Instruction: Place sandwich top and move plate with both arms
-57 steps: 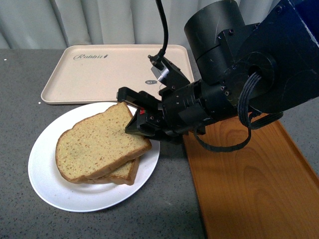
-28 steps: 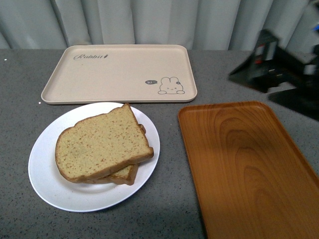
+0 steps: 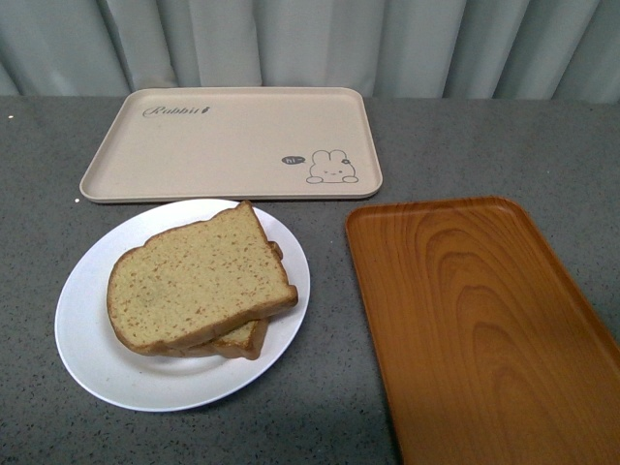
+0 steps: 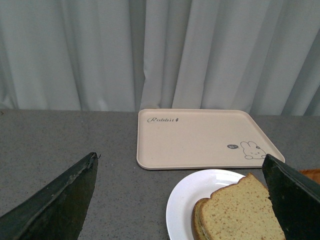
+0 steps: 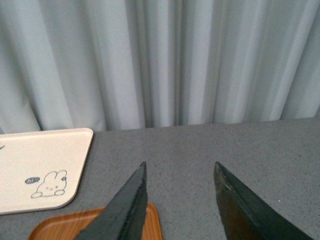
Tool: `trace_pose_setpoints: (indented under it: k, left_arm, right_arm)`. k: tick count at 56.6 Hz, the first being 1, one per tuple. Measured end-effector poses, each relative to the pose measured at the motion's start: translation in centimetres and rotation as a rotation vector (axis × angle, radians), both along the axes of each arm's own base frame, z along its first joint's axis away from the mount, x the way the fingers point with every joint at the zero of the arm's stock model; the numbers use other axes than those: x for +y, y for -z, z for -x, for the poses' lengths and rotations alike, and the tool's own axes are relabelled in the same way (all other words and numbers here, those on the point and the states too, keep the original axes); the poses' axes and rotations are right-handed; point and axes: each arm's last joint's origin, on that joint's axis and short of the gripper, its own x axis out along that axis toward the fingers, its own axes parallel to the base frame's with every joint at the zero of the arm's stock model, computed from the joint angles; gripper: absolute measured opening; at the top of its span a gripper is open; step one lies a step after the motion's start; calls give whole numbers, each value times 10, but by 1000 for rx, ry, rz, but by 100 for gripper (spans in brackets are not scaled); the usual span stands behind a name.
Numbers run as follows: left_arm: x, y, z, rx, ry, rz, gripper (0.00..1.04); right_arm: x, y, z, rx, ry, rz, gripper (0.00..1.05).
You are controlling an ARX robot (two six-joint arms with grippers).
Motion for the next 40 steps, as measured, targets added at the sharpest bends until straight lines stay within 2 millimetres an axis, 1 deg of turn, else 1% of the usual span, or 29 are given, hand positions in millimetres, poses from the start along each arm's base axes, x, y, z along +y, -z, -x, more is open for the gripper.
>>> trace_pose_setpoints:
  k: [5,8,10,13,20,40]
  left_arm:
    - [0,0,0,0,-1,0,98]
    - [0,0,0,0,0,0,98]
    - [0,0,0,0,0,0,98]
    - [0,0,0,0,0,0,98]
    - [0,0,0,0,0,0,98]
    - [0,0,0,0,0,0,98]
  right_arm:
    - [1,2,11,10,-3,14,23]
    - [1,2,14,11,-3,17,16]
    - [1,2,19,12,-3,19,8]
    - [1,2,23,12,-3,21,1]
    - [1,1,36,10,-2,24,1]
    - [1,0,57,5,-3,24,1]
